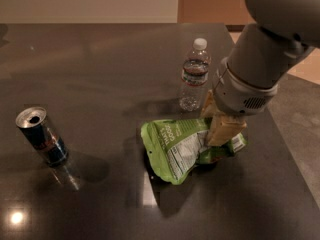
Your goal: Move green rice chip bag near redbull can
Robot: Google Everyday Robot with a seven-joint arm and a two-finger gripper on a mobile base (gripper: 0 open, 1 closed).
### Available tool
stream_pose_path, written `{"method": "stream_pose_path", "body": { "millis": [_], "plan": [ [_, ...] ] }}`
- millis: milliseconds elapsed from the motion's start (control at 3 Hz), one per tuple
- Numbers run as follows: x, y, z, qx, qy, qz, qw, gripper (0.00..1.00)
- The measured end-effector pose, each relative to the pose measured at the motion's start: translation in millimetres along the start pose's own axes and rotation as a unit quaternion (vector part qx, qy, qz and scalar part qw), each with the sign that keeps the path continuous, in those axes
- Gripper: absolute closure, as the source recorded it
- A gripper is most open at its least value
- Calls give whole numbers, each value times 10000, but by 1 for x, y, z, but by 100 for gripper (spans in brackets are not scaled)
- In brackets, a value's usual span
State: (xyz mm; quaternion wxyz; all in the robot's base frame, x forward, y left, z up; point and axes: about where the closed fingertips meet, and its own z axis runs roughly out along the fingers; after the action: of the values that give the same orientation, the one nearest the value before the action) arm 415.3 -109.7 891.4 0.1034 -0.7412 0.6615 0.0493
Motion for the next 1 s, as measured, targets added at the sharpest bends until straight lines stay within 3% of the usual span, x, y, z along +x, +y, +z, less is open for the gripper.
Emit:
{"method": "stream_pose_path", "body": {
  "millis": [667,1000],
  "plan": [
    [-56,1,-22,-211,-375,181,9989,100],
    [-86,1,-14,-262,-580,223,9977,100]
  ]
}}
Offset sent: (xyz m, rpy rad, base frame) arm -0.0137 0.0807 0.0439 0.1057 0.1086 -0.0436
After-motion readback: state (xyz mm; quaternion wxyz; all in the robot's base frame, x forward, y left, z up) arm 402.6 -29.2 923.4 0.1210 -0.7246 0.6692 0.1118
